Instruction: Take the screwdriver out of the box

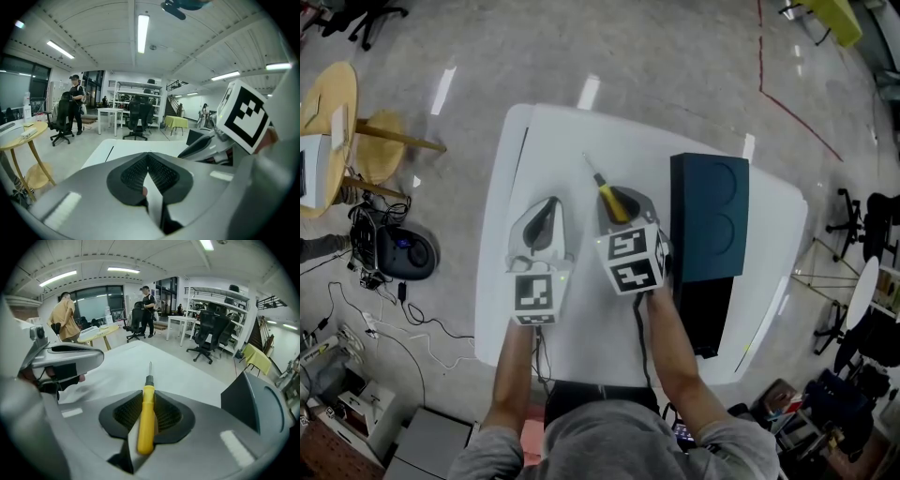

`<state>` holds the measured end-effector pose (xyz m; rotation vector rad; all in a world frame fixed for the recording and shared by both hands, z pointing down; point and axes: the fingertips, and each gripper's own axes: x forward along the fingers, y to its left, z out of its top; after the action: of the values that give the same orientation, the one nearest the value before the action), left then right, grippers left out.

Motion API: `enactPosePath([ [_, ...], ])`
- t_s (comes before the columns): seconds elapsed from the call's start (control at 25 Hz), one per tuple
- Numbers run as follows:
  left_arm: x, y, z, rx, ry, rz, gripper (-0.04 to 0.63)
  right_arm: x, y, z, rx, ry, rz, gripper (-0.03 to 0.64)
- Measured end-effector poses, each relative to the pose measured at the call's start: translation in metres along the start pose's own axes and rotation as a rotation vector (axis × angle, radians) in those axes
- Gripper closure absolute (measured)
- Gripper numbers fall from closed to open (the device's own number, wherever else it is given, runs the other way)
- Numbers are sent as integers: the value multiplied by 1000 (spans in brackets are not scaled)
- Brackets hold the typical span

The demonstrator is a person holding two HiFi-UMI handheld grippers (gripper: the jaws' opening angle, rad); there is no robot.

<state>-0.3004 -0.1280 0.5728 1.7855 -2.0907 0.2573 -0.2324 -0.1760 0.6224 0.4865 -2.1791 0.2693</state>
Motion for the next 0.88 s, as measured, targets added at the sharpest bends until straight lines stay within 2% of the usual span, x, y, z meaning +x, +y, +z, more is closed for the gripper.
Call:
enactPosePath([
  [0.48,-5,2,3,5,-8,14,583,2,-2,-1,23,-17,-3,529],
  [0.68,-12,0,3,13,-8,18,583,-4,3,2,65,-63,30,411],
  [0.88,-23,-3,12,26,-23,24,583,-18,3,8,78,-102,27,390],
])
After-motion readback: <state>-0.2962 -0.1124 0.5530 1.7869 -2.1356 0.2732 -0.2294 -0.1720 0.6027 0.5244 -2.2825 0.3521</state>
